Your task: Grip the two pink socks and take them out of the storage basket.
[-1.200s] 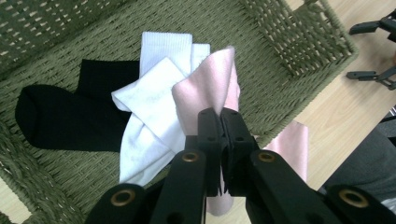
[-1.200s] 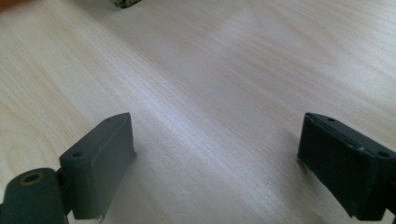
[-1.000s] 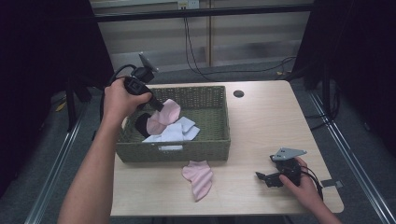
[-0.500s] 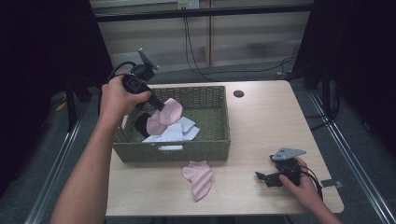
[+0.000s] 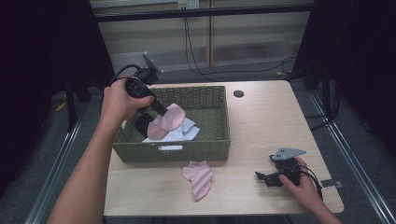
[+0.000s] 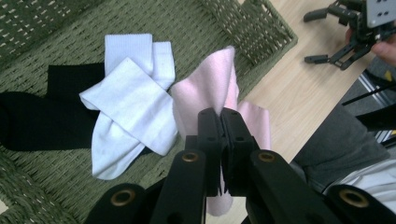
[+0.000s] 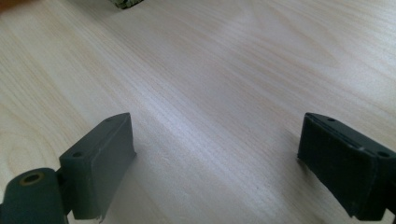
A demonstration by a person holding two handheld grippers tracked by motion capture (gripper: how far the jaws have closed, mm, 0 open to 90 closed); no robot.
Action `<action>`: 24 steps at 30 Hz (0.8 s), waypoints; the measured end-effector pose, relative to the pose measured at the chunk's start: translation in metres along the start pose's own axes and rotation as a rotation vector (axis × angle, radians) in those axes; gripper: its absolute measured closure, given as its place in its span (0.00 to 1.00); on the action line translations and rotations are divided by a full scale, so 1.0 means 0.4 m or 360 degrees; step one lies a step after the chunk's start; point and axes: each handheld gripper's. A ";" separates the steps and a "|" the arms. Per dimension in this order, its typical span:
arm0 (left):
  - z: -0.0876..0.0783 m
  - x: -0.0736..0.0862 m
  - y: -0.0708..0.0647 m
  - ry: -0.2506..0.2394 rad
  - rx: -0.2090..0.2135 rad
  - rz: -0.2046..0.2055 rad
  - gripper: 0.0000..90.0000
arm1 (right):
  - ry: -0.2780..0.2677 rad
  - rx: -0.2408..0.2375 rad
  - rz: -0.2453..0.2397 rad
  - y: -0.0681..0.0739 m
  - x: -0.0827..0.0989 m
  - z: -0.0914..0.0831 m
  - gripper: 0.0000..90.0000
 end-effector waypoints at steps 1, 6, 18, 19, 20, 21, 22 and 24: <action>0.002 0.002 -0.005 -0.0001 0.0011 0.0008 0.97 | 0.0000 0.0000 0.0001 0.000 0.000 0.000 0.11; 0.003 0.006 -0.026 0.0016 0.0019 0.0054 0.97 | 0.0000 0.0000 0.0000 0.000 0.000 0.000 0.11; 0.014 0.026 -0.073 -0.0001 0.0076 0.0154 0.97 | -0.0003 0.0000 0.0001 0.000 0.000 0.000 0.11; 0.018 0.031 -0.079 0.0006 0.0076 0.0165 0.97 | -0.0003 0.0000 0.0001 0.000 0.000 0.001 0.11; 0.018 0.031 -0.079 0.0006 0.0076 0.0165 0.97 | -0.0003 0.0000 0.0001 0.000 0.000 0.001 0.11; 0.020 0.034 -0.082 0.0008 0.0079 0.0172 0.97 | -0.0003 0.0000 0.0001 0.000 0.000 0.000 0.11; 0.022 0.036 -0.084 0.0005 0.0084 0.0173 0.97 | -0.0003 0.0000 0.0001 0.000 0.000 0.000 0.11; 0.025 0.041 -0.088 0.0011 0.0089 0.0185 0.97 | -0.0002 0.0000 0.0005 0.001 0.000 0.000 0.11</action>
Point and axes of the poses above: each handheld gripper's, and its own axes: z roughly forward along the jaws, x roughly out of its underside, y roughly to its left, and after that the axes turned 4 degrees about -z, right-handed
